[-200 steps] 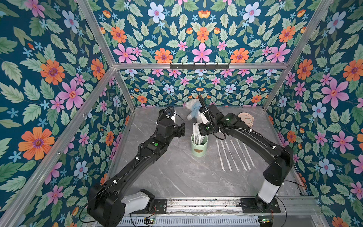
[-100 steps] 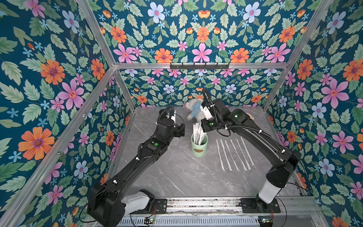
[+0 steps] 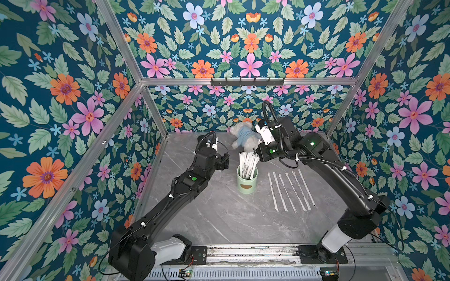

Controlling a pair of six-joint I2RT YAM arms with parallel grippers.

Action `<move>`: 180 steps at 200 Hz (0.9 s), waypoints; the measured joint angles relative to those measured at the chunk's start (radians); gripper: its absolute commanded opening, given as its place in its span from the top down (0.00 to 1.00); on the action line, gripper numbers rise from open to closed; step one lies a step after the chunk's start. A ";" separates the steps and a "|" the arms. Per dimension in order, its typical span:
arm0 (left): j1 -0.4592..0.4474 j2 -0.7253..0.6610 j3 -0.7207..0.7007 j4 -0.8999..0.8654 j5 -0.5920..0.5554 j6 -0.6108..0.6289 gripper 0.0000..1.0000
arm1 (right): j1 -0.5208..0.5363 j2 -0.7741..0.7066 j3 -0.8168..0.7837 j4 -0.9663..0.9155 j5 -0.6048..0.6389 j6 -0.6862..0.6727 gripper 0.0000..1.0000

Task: Take the straws out of the storage container
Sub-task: Place the straw at the center of the board.

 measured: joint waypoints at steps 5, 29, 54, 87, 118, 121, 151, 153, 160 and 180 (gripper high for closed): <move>0.000 0.001 0.000 0.000 0.000 0.000 0.07 | 0.000 -0.013 0.005 -0.007 0.006 -0.002 0.93; 0.000 0.004 0.000 0.000 0.000 0.000 0.07 | -0.002 -0.065 0.016 -0.051 0.038 -0.015 0.93; 0.000 0.008 0.000 0.000 0.000 0.000 0.07 | -0.018 -0.115 0.004 -0.100 0.085 -0.037 0.93; 0.000 0.010 0.000 0.000 0.000 0.000 0.07 | -0.104 -0.181 -0.034 -0.167 0.132 -0.053 0.93; 0.000 0.010 0.000 0.000 0.000 0.000 0.07 | -0.238 -0.210 -0.079 -0.233 0.158 -0.056 0.93; 0.000 0.010 0.000 0.000 0.000 0.000 0.07 | -0.251 -0.210 -0.084 -0.238 0.158 -0.057 0.93; 0.000 0.010 0.000 0.000 0.001 0.000 0.07 | -0.372 -0.177 -0.131 -0.307 0.182 -0.061 0.94; 0.000 0.010 0.000 0.000 0.000 0.000 0.07 | -0.379 -0.172 -0.134 -0.312 0.185 -0.061 0.94; 0.000 0.010 0.000 0.000 0.000 0.000 0.07 | -0.401 -0.158 -0.146 -0.328 0.194 -0.061 0.94; 0.000 0.010 0.000 0.000 0.001 0.000 0.07 | -0.442 -0.122 -0.169 -0.365 0.213 -0.060 0.94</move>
